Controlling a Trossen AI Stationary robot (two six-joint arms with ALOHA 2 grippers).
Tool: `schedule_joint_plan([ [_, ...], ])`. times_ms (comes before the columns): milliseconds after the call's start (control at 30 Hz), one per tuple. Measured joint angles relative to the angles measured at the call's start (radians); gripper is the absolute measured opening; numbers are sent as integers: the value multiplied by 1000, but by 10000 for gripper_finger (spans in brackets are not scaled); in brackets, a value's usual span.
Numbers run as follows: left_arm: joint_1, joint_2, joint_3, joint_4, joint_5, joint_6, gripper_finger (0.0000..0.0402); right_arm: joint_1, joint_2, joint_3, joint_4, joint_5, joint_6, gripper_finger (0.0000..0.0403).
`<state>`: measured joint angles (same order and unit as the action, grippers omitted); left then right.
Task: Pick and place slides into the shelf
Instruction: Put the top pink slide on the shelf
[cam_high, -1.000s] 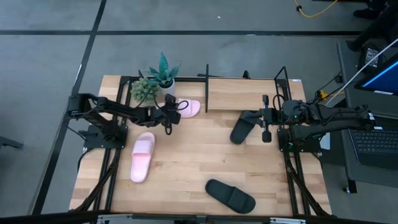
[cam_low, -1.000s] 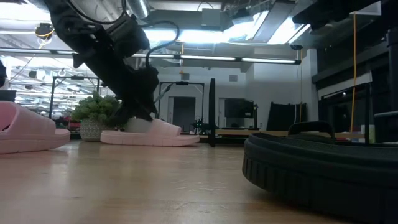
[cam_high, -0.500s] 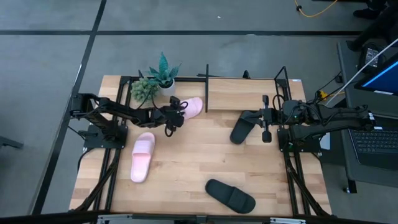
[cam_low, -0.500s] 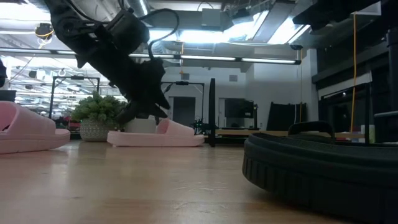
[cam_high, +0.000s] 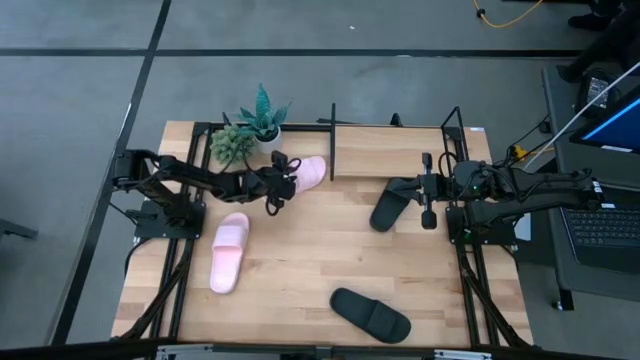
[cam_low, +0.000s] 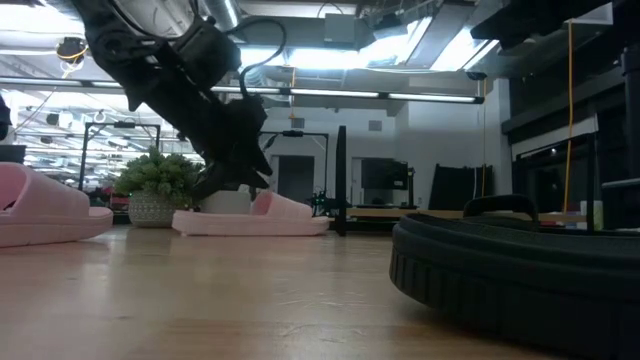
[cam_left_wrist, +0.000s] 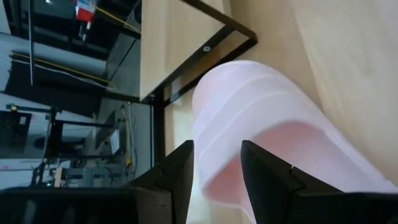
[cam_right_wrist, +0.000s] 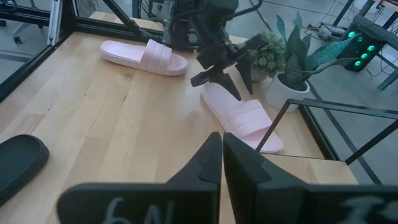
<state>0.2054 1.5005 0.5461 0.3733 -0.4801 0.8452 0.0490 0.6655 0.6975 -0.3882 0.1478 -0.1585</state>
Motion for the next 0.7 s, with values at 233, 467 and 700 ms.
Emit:
schedule_joint_plan([
  [233,71,0,0,-51,74,-4,126,0,0,0,0,0,0,19],
  [467,126,0,0,-73,79,-6,126,0,0,0,0,0,0,19],
  [700,158,0,0,-74,153,-7,126,0,0,0,0,0,0,19],
])
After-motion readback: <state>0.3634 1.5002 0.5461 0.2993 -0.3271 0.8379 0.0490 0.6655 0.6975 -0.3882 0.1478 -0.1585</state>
